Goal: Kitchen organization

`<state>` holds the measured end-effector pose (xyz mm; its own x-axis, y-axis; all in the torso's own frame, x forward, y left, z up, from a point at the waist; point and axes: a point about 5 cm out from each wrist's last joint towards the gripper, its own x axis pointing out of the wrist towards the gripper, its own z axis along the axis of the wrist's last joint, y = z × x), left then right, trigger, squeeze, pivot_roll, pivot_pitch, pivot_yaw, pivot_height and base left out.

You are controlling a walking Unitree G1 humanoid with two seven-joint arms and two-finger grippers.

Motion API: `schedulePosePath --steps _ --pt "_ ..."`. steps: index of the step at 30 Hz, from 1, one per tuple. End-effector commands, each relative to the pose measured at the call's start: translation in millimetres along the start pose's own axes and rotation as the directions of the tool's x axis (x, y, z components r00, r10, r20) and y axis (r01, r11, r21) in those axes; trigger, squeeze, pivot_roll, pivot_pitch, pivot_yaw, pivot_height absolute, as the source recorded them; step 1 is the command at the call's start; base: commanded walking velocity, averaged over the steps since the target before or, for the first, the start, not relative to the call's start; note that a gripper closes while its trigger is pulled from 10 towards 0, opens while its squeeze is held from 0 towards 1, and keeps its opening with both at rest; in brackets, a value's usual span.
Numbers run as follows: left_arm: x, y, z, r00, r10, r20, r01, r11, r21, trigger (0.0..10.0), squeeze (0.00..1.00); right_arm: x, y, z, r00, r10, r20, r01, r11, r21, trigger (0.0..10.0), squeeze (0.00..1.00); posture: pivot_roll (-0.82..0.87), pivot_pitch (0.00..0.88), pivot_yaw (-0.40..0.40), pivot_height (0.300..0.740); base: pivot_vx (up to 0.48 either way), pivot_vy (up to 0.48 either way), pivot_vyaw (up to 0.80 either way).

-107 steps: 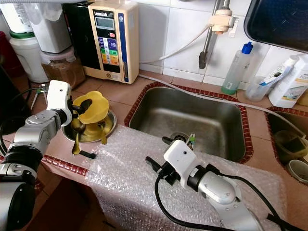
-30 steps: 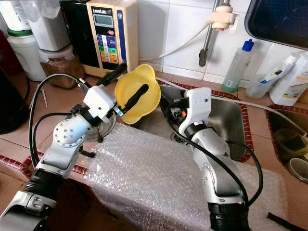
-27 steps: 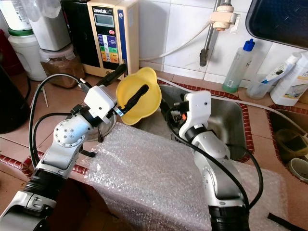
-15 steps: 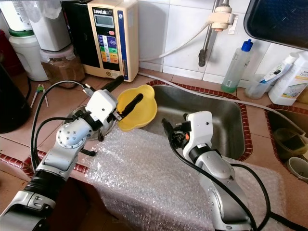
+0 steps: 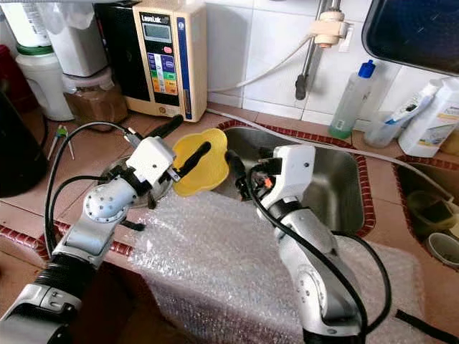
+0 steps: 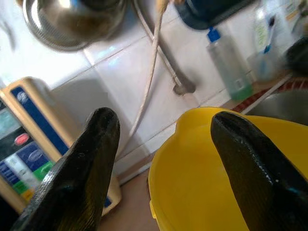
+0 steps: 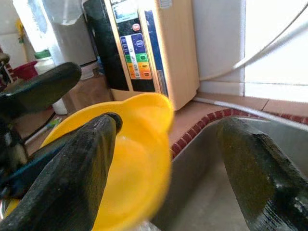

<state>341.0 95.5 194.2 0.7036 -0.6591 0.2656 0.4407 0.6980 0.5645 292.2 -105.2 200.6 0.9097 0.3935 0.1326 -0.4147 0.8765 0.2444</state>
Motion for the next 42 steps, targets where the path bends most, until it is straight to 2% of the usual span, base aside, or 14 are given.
schedulePosePath --steps 1,5,11,16,22,25,27,31,36,40,41,42 --pt "3.1 1.8 13 0.998 -0.004 0.070 0.003 1.000 0.012 0.0 0.00 5.2 -3.0 1 1.000 -0.018 -0.005 0.018 0.999 0.028 10.0 0.00 0.06 0.000 -0.012 0.740 0.000 0.000 0.00" --pt "1.9 4.3 16 0.996 0.013 0.083 -0.014 1.000 0.008 0.0 0.00 19.1 -7.2 6 0.999 -0.046 0.007 0.046 0.998 0.038 10.0 0.00 0.07 0.000 -0.016 0.740 0.000 0.000 0.00" --pt "0.7 5.5 17 0.996 0.022 0.088 -0.022 1.000 0.004 0.0 0.00 27.7 -11.8 9 0.998 -0.069 0.006 0.069 0.996 0.060 10.0 0.00 0.07 0.000 -0.019 0.740 0.000 0.000 0.00" --pt "1.0 4.9 18 0.996 0.020 0.092 -0.020 1.000 0.000 0.0 0.00 34.6 -13.0 0 0.997 -0.058 -0.048 0.063 0.993 0.103 10.0 0.00 0.07 0.000 -0.020 0.740 0.000 0.000 0.00" --pt "1.4 4.5 18 0.996 0.019 0.090 -0.019 1.000 0.000 0.0 0.00 37.5 -2.5 -9 0.997 -0.005 -0.080 0.014 0.993 0.116 10.0 0.00 0.07 0.000 -0.022 0.740 0.000 0.000 0.00" --pt "1.3 4.3 17 0.996 0.019 0.087 -0.019 1.000 -0.002 0.0 0.00 38.4 2.2 -9 0.997 0.014 -0.070 -0.007 0.996 0.092 10.0 0.00 0.07 0.000 -0.022 0.740 0.000 0.000 0.00" --pt "1.1 4.0 16 0.997 0.018 0.081 -0.017 1.000 -0.002 0.0 0.00 38.6 4.8 0 1.000 0.016 -0.003 -0.016 0.999 0.050 10.0 0.00 0.07 0.000 -0.022 0.740 0.000 0.000 0.00" --pt "1.0 3.8 15 0.997 0.017 0.077 -0.016 1.000 -0.005 0.0 0.00 36.9 13.8 5 0.997 0.070 0.031 -0.071 0.997 0.020 10.0 0.00 0.07 0.000 -0.021 0.740 0.000 0.000 0.00" --pt "2.3 4.1 17 0.996 0.020 0.083 -0.019 1.000 -0.005 0.0 0.00 34.3 19.1 -16 0.992 0.098 -0.085 -0.096 0.995 0.033 10.0 0.00 0.07 0.000 -0.021 0.740 0.000 0.000 0.00" --pt "2.5 4.1 17 0.996 0.020 0.084 -0.020 1.000 -0.007 0.0 0.00 34.2 18.1 -30 0.983 0.093 -0.156 -0.081 0.993 0.083 10.0 0.00 0.07 0.000 -0.021 0.740 0.000 0.000 0.00" --pt "2.5 4.1 17 0.996 0.020 0.084 -0.020 1.000 -0.007 0.0 0.00 34.6 17.4 -32 0.981 0.089 -0.173 -0.074 0.993 0.093 7.1 0.00 0.07 0.000 -0.021 0.740 0.000 0.000 0.00" --pt "2.4 4.1 17 0.996 0.020 0.084 -0.020 1.000 -0.007 0.0 0.00 34.7 17.3 -34 0.979 0.090 -0.183 -0.072 0.992 0.103 7.1 0.00 0.07 0.000 -0.021 0.740 0.000 0.000 0.00"
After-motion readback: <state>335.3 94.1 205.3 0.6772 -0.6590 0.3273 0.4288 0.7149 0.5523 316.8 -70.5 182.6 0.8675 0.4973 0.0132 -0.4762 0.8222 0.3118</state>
